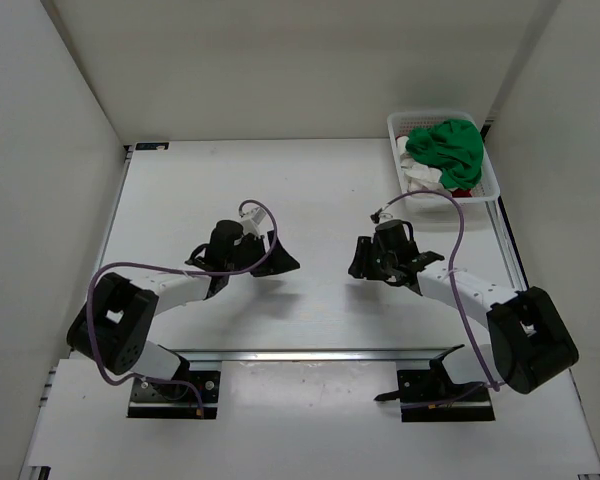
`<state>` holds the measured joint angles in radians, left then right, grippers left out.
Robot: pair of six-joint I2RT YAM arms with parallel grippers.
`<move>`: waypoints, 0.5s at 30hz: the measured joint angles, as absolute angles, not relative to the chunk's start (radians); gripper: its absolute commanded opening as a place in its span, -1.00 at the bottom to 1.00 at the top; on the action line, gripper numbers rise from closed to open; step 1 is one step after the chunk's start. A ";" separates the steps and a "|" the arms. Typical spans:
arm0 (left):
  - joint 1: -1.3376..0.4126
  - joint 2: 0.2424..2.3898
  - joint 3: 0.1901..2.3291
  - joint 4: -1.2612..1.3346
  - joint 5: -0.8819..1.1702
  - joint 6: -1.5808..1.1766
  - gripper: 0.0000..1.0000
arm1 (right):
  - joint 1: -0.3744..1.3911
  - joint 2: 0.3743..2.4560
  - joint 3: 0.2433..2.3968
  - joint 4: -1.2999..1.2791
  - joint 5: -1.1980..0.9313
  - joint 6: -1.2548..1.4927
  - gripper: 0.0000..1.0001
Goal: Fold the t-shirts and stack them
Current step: Grab crumpled tshirt from bin with the right arm
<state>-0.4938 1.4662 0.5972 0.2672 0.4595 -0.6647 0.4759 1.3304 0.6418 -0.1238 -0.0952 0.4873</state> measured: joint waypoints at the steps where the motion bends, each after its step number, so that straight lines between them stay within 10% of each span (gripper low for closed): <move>1: -0.490 1.457 0.589 0.277 0.461 -0.669 0.36 | 0.478 1.333 0.645 -0.125 -0.094 0.484 -0.59; 4: -0.479 1.401 0.528 0.346 0.465 -0.683 -0.03 | 0.495 1.371 0.685 -0.135 -0.095 0.483 -1.00; 15: -0.569 1.327 0.480 0.375 0.367 -0.684 -0.70 | 0.445 1.441 0.988 -0.266 -0.052 0.467 -1.00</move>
